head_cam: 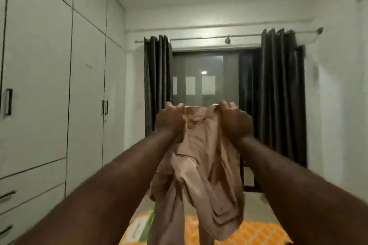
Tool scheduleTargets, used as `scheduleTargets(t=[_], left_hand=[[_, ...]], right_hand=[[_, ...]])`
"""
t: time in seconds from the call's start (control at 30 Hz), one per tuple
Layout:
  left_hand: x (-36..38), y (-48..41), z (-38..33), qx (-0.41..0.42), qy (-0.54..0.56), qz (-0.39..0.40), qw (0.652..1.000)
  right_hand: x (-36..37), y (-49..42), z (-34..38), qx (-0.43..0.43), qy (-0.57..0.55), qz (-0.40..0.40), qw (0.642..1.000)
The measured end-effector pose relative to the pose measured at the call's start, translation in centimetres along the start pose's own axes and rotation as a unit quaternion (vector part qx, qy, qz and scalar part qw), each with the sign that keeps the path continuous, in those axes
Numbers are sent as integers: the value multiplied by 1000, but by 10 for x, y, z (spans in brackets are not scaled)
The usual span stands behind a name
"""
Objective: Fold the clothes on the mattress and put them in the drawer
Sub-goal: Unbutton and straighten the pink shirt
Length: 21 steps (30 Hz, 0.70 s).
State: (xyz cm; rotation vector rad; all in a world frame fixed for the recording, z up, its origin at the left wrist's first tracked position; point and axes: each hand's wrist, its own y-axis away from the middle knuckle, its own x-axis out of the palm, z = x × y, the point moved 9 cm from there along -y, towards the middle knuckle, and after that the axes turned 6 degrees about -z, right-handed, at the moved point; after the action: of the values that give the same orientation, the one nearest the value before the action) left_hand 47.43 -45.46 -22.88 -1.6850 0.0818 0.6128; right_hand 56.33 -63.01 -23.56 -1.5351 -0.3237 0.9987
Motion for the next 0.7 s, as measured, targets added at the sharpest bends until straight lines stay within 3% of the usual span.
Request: scheduleTargets(t=[0.07, 0.1, 0.2, 0.33, 0.4, 0.53, 0.63, 0.7], left_hand=[[-16, -18, -17, 75, -45, 1, 996], [-25, -20, -26, 119, -72, 7, 990], [-43, -30, -32, 152, -74, -5, 986], [-43, -4, -66, 225, -74, 28, 971], [-52, -6, -64, 186, -53, -1, 981], [-53, 6, -80, 234, -57, 5, 970], [-68, -7, -66, 138, -14, -39, 990], [-68, -9, -70, 137, -8, -27, 990]], right_hand=[[-3, -10, 3, -59, 78, 76, 992], [-12, -16, 3, -71, 98, 67, 990], [-50, -32, -14, -6, 50, -49, 998], [-64, -31, -31, 71, 34, -12, 997], [-77, -27, -41, 89, 26, -49, 994], [-60, -13, -52, 88, 39, 37, 995], [-56, -9, -71, 129, 24, 7, 991], [-46, -5, -74, 130, 45, 26, 990]])
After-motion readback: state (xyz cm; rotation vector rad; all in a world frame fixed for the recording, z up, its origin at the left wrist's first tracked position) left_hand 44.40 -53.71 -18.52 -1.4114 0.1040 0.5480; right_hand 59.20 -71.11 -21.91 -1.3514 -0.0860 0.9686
